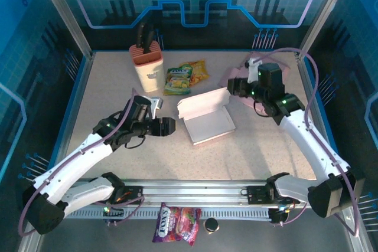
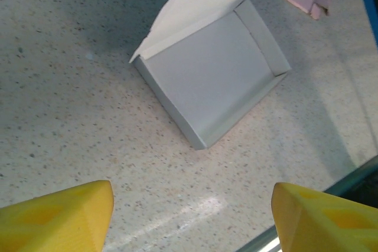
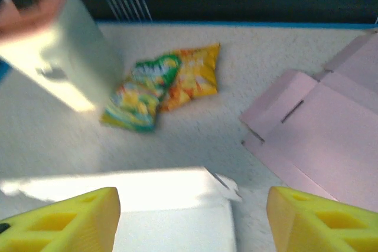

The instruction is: Fold the paper box

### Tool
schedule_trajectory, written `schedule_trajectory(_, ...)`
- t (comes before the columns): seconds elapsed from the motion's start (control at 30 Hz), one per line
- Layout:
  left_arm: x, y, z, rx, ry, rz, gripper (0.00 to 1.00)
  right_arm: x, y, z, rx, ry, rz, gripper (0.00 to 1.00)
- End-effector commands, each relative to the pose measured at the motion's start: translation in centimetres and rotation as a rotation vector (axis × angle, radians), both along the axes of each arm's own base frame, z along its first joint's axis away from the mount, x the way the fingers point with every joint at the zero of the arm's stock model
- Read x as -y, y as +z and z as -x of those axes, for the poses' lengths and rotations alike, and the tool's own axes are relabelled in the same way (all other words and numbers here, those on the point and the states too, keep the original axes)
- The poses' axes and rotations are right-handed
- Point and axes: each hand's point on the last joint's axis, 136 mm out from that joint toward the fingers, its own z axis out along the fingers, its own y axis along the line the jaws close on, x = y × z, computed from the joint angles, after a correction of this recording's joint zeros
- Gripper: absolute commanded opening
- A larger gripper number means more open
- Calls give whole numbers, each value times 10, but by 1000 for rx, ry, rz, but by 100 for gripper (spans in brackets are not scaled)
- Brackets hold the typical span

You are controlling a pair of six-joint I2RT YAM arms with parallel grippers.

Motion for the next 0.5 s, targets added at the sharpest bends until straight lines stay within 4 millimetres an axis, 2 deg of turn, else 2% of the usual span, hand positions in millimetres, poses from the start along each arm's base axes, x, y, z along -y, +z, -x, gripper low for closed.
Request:
schedule_trajectory(0.0, -1, 8, -14, 85, -22, -58, 71, -5, -32, 1, 127, 279, 174, 64)
schedule_trajectory(0.1, 3, -2, -18, 71, -45, -80, 70, -4, -51, -4, 143, 346, 197, 66)
schedule_trajectory(0.23, 11, -19, -26, 41, -54, -93, 70, -1, -76, -20, 67, 410, 231, 69)
schedule_trajectory(0.47, 10, -30, -61, 75, -15, -127, 71, -13, -97, -42, -53, 542, 213, 69)
